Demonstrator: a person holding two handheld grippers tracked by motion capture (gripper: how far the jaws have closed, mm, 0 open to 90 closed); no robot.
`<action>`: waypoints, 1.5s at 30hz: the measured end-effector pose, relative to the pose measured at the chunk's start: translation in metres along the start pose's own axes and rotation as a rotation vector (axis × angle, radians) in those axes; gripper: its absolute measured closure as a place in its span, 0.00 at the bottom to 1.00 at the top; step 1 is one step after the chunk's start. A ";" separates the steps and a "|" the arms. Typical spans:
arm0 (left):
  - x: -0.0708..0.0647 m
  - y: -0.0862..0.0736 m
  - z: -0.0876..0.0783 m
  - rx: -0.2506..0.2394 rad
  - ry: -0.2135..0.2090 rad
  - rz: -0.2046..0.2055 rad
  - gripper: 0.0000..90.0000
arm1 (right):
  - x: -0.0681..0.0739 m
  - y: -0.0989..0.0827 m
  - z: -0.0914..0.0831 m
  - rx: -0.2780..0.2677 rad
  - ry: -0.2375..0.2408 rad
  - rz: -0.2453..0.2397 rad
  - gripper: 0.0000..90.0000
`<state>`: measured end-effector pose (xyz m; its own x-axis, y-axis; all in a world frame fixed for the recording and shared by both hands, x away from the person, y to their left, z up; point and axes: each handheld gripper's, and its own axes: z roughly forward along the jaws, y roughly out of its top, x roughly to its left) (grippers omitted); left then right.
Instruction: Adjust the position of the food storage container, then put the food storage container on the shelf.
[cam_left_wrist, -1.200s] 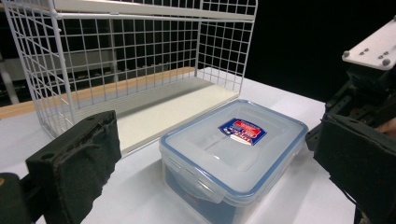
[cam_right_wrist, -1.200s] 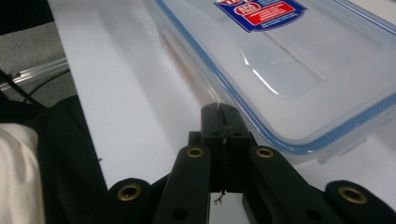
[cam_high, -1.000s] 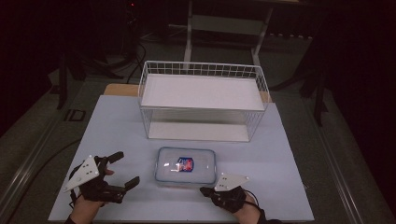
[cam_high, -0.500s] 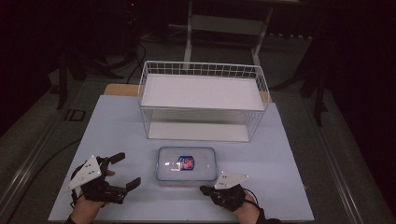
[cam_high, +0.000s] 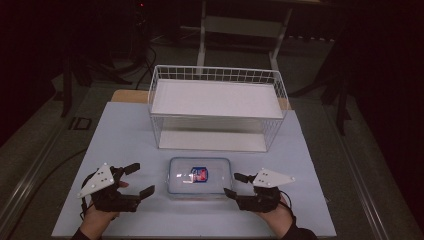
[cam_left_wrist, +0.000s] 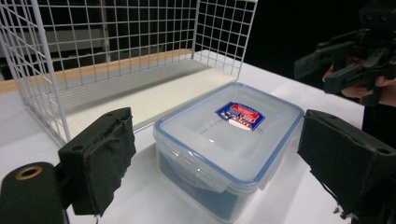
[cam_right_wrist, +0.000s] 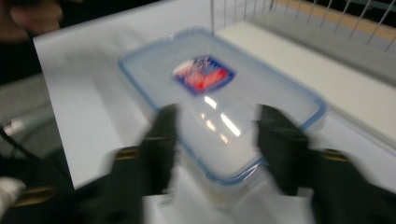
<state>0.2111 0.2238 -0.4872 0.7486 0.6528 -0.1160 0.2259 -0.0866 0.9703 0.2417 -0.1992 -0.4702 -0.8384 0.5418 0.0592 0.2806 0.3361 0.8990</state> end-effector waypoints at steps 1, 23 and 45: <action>0.000 0.001 0.001 -0.002 -0.001 0.001 0.14 | 0.000 0.000 0.000 0.000 0.000 0.000 0.29; 0.016 0.020 0.053 0.270 -0.030 -0.316 0.01 | -0.029 0.013 -0.012 -0.059 -0.108 -0.064 0.17; 0.048 -0.010 0.085 0.466 -0.099 -0.712 0.16 | -0.035 0.009 0.005 0.056 -0.049 0.158 0.12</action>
<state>0.2976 0.1919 -0.5201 0.3775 0.6019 -0.7037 0.8796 0.0044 0.4756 0.2752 -0.2114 -0.4664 -0.7581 0.6281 0.1755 0.4342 0.2853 0.8544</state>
